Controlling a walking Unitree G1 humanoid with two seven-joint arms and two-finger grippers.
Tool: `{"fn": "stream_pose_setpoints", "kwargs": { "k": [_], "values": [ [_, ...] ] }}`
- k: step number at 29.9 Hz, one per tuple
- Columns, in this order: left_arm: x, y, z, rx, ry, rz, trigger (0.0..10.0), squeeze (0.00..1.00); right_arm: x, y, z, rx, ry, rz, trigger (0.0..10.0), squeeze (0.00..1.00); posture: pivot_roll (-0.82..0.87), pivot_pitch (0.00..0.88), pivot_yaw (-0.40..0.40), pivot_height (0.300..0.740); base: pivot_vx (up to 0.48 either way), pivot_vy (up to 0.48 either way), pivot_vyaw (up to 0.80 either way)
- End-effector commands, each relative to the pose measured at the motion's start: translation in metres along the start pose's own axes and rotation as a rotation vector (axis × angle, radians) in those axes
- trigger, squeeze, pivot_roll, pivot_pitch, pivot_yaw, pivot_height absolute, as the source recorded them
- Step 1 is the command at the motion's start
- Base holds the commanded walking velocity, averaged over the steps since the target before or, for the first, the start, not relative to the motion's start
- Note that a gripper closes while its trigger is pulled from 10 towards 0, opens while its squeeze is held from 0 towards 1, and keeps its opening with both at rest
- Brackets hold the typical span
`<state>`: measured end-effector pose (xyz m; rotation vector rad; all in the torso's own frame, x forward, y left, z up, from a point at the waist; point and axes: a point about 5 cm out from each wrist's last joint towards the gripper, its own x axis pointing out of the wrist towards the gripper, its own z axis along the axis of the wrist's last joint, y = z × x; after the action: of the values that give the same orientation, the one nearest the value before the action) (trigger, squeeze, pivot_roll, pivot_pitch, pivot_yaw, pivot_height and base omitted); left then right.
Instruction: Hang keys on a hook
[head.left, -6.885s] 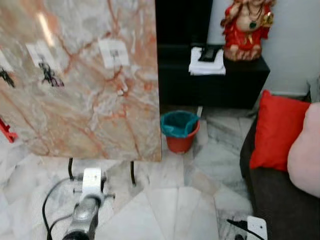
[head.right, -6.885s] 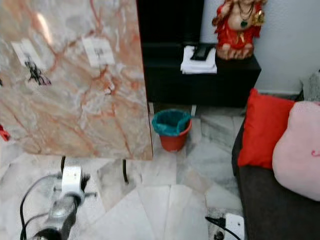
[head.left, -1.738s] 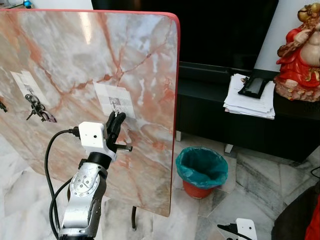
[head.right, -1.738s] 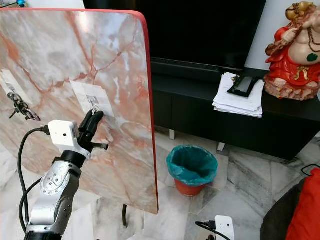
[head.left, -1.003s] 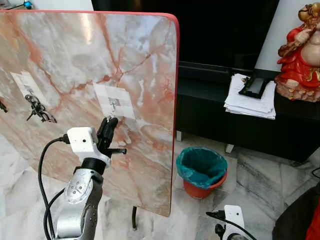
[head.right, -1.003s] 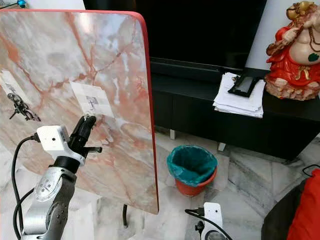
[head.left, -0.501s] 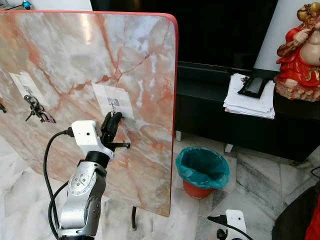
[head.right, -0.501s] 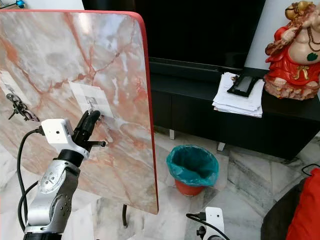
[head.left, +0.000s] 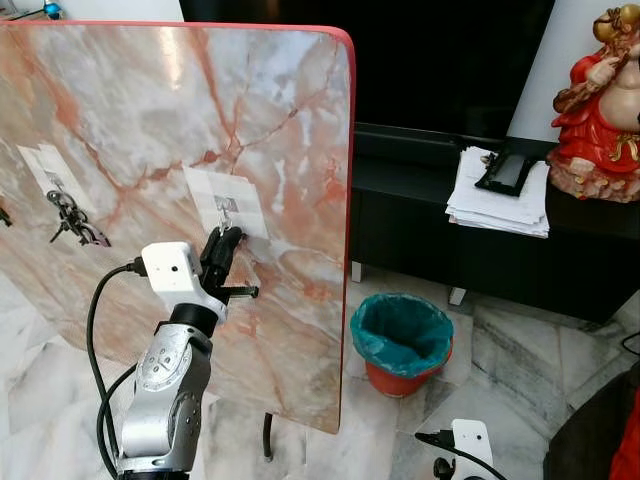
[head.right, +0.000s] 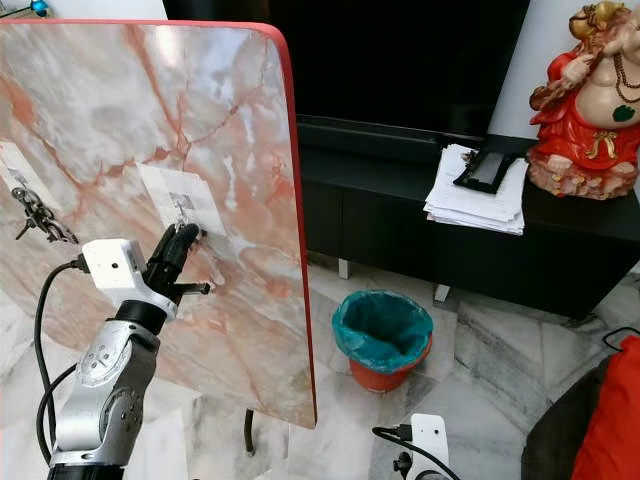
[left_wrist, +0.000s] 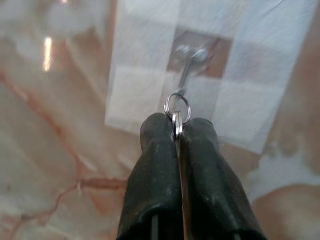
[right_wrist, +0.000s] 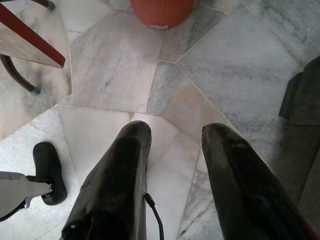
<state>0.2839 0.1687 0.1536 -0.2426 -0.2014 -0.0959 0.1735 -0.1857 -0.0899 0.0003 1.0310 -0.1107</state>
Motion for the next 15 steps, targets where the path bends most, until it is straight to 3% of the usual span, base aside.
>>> {"fn": "stream_pose_setpoints", "kwargs": {
  "k": [1, 10, 15],
  "values": [
    [0.0036, 0.0016, 0.0030, -0.014, -0.005, 0.013, 10.0, 0.00, 0.0000, 0.0001, 0.0008, -0.003, -0.004, 0.002, 10.0, 0.00, -0.14, 0.011, 0.011, 0.740, 0.000, 0.000, 0.00],
    [0.0042, 0.0012, -0.0001, -0.069, 0.018, 0.019, 10.0, 0.00, -0.0001, 0.0000, -0.0001, -0.006, -0.005, 0.003, 10.0, 0.00, -0.14, 0.011, 0.010, 0.740, 0.000, 0.000, 0.00],
    [0.0050, 0.0036, -0.0027, -0.057, 0.032, 0.040, 10.0, 0.00, -0.0002, 0.0004, -0.0008, -0.005, -0.004, 0.003, 10.0, 0.00, -0.14, 0.011, 0.010, 0.740, 0.000, 0.000, 0.00]
  ]
}}
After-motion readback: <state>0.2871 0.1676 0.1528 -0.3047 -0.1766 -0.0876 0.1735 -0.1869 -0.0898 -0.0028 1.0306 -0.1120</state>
